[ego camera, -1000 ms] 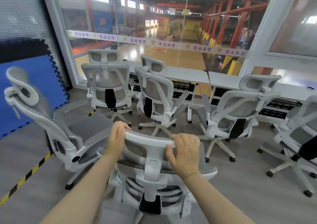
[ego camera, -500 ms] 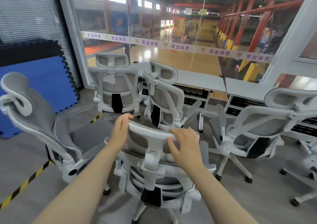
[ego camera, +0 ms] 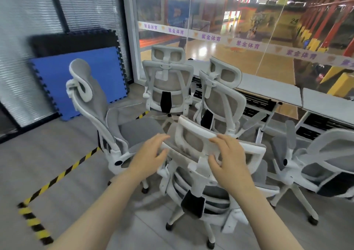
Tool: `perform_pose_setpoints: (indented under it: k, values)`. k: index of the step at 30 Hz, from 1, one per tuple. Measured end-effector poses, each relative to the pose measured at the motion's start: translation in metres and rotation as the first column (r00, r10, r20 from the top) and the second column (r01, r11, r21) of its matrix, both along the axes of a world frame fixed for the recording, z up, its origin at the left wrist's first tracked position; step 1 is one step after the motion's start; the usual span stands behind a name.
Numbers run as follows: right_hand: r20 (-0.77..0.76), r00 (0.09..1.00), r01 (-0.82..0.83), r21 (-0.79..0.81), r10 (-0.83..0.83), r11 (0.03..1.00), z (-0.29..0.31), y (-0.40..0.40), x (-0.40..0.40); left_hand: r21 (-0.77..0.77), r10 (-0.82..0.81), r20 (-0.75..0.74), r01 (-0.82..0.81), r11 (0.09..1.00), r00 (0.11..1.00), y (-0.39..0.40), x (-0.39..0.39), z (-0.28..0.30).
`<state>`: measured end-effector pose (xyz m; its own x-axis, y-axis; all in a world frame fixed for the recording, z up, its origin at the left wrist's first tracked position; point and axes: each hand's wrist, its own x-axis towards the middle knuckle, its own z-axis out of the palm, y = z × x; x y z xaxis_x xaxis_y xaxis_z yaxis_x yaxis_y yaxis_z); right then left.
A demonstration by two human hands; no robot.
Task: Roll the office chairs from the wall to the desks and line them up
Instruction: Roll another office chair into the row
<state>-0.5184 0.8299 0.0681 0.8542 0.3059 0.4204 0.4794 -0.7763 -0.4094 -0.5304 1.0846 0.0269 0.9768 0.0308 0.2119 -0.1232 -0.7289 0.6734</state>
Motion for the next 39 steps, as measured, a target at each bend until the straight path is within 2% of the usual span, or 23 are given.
perform_pose_setpoints:
  k: [3,7,12,18,26,33,39]
  values:
    - [-0.064,0.991,-0.123,-0.069,0.119,0.99,-0.006,0.034,-0.02,0.118,0.065,0.028,-0.068,0.991,0.998,0.031,-0.051,-0.013]
    - [-0.31,0.902,-0.344,-0.09,0.301,0.935,-0.018,0.093,-0.061,0.176,0.246,0.031,-0.247,0.953,0.969,0.071,-0.146,-0.011]
    - [-0.365,0.795,-0.539,-0.059,0.485,0.84,-0.04,0.183,-0.138,0.231,0.5,-0.033,-0.48,0.846,0.865,0.13,-0.303,-0.029]
    - [-0.419,0.597,-0.75,0.012,0.684,0.662,-0.054,0.283,-0.275,0.225,0.78,-0.127,-0.748,0.624,0.612,0.172,-0.515,-0.04]
    - [-0.494,0.27,-0.933,0.077,0.827,0.35,-0.066,0.382,-0.463,0.248,0.956,-0.189,-0.932,0.266,0.223,0.16,-0.754,-0.043]
    - [-0.495,0.025,-0.997,0.053,0.869,0.059,-0.077,0.461,-0.591,0.257,0.981,-0.162,-0.964,-0.065,-0.109,0.147,-0.886,-0.041]
    - [-0.473,-0.138,-0.99,0.043,0.87,-0.134,-0.083,0.558,-0.674,0.289,0.946,-0.143,-0.926,-0.24,-0.29,0.186,-0.953,-0.044]
